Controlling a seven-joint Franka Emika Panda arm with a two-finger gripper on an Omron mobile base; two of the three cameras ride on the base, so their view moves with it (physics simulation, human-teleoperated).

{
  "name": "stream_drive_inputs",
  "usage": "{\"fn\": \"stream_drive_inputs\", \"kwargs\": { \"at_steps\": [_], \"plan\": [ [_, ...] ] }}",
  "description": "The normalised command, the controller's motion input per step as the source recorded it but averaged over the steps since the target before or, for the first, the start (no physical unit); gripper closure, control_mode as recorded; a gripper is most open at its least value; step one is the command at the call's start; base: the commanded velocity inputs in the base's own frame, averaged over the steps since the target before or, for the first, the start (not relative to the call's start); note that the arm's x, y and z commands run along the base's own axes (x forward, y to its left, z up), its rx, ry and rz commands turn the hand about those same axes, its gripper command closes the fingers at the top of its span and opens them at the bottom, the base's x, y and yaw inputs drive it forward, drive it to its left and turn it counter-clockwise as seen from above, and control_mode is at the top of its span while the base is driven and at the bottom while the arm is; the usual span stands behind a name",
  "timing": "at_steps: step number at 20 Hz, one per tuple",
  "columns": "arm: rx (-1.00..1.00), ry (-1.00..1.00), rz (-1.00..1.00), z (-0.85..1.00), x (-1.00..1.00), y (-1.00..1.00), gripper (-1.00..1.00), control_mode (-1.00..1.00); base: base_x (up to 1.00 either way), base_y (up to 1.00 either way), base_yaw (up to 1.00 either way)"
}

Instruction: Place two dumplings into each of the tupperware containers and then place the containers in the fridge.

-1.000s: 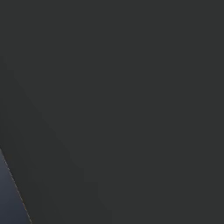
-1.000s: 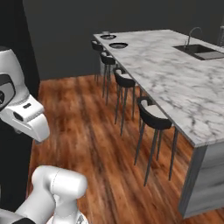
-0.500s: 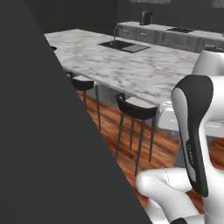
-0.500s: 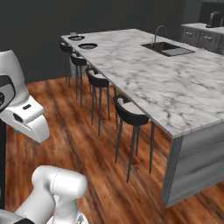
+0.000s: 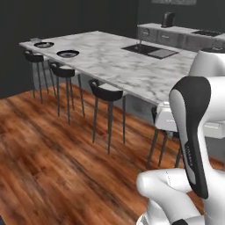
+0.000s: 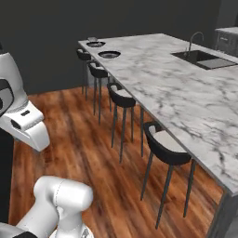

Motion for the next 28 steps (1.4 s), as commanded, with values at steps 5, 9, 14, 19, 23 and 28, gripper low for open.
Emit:
{"fn": "stream_drive_inputs", "kwargs": {
  "at_steps": [5,9,14,19,23,28],
  "plan": [
    [0.0,0.0,0.0,0.0,0.0,0.0,-1.0,1.0,1.0,0.25,0.09],
    [0.0,0.0,0.0,0.0,0.0,0.0,-1.0,1.0,1.0,0.5,0.0],
    [0.0,0.0,0.0,0.0,0.0,0.0,-1.0,1.0,1.0,0.59,0.0],
    [0.0,0.0,0.0,0.0,0.0,0.0,-1.0,1.0,1.0,0.6,0.0],
    [0.0,0.0,0.0,0.0,0.0,0.0,-1.0,1.0,1.0,0.62,0.0],
    [0.0,0.0,0.0,0.0,0.0,0.0,-1.0,1.0,1.0,0.68,0.0]
  ]
}}
